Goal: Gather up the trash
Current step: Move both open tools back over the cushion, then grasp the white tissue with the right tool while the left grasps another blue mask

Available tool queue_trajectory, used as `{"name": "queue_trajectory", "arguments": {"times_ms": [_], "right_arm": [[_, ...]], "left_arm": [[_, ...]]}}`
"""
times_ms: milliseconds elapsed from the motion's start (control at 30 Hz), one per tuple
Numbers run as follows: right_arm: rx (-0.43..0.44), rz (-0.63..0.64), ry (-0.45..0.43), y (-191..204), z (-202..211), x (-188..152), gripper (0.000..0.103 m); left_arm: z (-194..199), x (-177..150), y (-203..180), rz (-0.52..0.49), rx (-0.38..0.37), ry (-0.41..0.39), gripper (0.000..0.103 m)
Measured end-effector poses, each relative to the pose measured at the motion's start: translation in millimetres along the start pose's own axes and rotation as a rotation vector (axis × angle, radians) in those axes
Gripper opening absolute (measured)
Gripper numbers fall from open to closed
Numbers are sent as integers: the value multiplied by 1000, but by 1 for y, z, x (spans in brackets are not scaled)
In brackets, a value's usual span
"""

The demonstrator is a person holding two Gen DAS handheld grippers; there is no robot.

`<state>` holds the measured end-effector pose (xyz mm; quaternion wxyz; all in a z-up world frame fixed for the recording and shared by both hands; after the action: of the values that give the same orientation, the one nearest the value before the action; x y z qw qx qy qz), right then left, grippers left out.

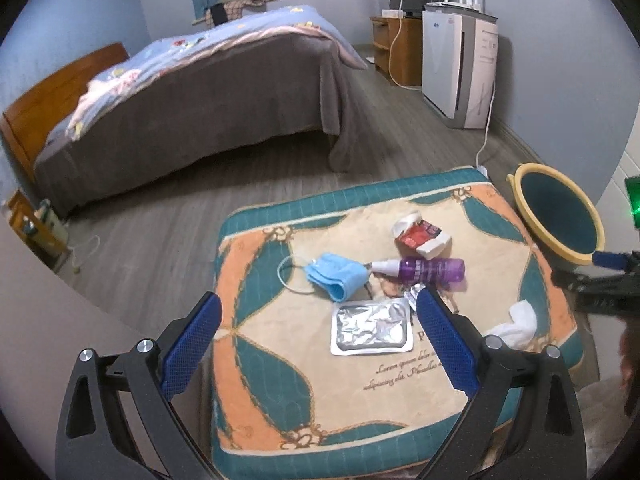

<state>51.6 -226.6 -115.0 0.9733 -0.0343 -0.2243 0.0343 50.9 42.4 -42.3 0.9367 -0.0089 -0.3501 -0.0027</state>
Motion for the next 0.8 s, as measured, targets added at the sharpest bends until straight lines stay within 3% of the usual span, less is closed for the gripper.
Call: {"name": "queue_trajectory", "arguments": {"times_ms": [300, 367, 500, 567, 633, 667, 700, 800], "right_arm": [[20, 109, 91, 30, -31, -14, 97], [27, 144, 133, 36, -42, -21, 92], [54, 185, 230, 46, -65, -34, 75], [76, 200, 259, 51, -73, -38, 60], [89, 216, 283, 55, -79, -40, 32], [93, 226, 288, 56, -79, -40, 25], [93, 241, 281, 58, -77, -39, 19], [117, 241, 221, 56, -57, -21, 17]], "left_arm": [[-26, -11, 10, 14, 22, 72, 97], [-27, -10, 14, 32, 18, 80, 97], [-31, -9, 20, 71, 12, 96, 97], [-33, -9, 20, 78, 11, 101, 97], [-35, -9, 20, 78, 13, 108, 97], [-36, -10, 19, 76, 14, 114, 97], [-37, -10, 20, 74, 14, 117, 97], [-41, -12, 18, 61, 7, 131, 97]]}}
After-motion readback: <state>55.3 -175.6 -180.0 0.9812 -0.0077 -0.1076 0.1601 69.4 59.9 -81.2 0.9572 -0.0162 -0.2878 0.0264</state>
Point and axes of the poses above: each gripper's, at about its wrist camera, not at the fingertips, and z roughly against the way its jaws point, y to its left, x to its top, the point moved 4 cm from there along -z, roughly the way its jaws point, and after that the axes turned 12 degrees about z, right-handed, at the moved point
